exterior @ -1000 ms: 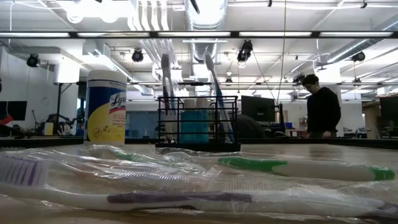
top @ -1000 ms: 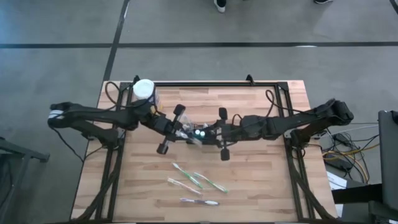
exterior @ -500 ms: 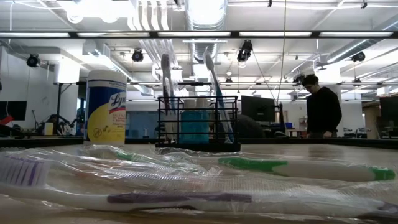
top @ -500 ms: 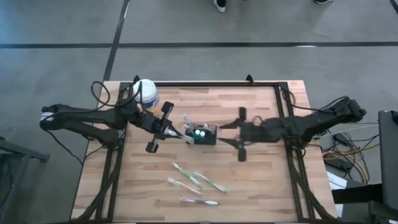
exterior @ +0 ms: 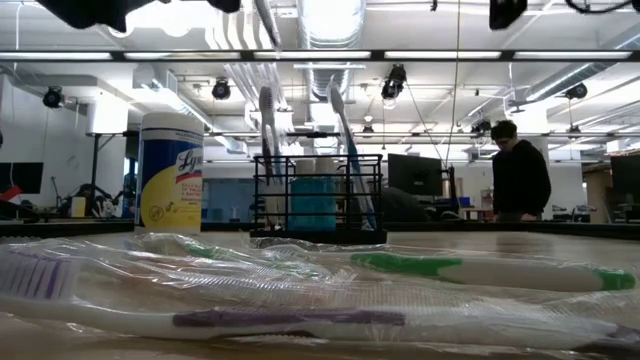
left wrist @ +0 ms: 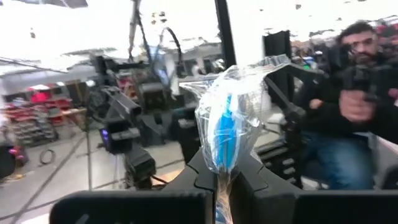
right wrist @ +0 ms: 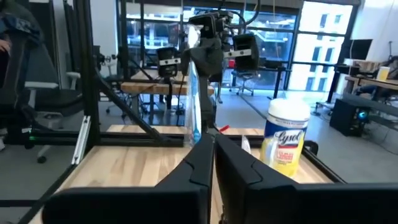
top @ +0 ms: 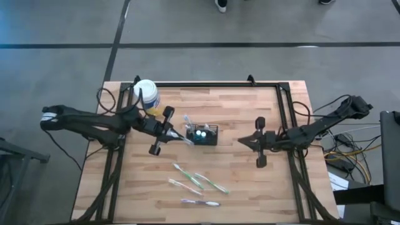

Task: Pick & Place toothbrushing station
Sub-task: Put the blue toothbrush into the mesh organizer

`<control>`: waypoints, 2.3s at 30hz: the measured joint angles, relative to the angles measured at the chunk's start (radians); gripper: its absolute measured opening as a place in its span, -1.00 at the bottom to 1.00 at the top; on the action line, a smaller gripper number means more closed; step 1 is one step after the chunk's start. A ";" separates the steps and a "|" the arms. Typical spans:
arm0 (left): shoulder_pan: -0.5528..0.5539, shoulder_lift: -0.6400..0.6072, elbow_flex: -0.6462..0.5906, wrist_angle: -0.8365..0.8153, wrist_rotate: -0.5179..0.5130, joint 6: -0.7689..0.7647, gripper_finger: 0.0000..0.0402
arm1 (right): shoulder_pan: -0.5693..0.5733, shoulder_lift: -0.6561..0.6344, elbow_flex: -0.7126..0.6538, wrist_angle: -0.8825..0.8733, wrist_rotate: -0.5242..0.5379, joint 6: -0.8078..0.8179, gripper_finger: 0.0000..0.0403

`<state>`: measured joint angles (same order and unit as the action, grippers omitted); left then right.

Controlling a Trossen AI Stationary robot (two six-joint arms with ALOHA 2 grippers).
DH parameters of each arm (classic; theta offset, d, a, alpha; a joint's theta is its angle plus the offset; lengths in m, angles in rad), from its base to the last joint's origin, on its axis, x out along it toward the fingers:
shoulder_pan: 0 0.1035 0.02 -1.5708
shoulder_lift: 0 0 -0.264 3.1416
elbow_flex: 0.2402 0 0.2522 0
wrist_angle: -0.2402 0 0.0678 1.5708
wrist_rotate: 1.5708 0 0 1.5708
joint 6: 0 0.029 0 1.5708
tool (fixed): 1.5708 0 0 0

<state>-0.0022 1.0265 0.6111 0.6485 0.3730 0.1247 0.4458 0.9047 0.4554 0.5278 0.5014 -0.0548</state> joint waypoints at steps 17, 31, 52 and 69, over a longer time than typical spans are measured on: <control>-0.069 0.469 0.175 0.215 -0.377 0.125 -0.93 | 0.002 -0.073 -0.359 0.349 0.047 0.023 -0.96; -0.065 0.692 0.356 0.151 -0.571 0.324 -0.93 | 0.002 -0.091 -0.441 0.390 -0.015 0.079 -0.96; -0.045 0.618 0.399 -0.115 -0.557 0.206 -0.93 | 0.001 -0.092 -0.441 0.397 -0.031 0.074 -0.96; -0.010 0.710 0.398 0.003 -0.597 0.064 -0.93 | 0.001 -0.092 -0.441 0.399 -0.030 0.077 -0.96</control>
<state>-0.0124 1.7365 1.0096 0.6515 -0.2241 0.1889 0.4469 0.8131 0.0147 0.9268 0.4713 0.0227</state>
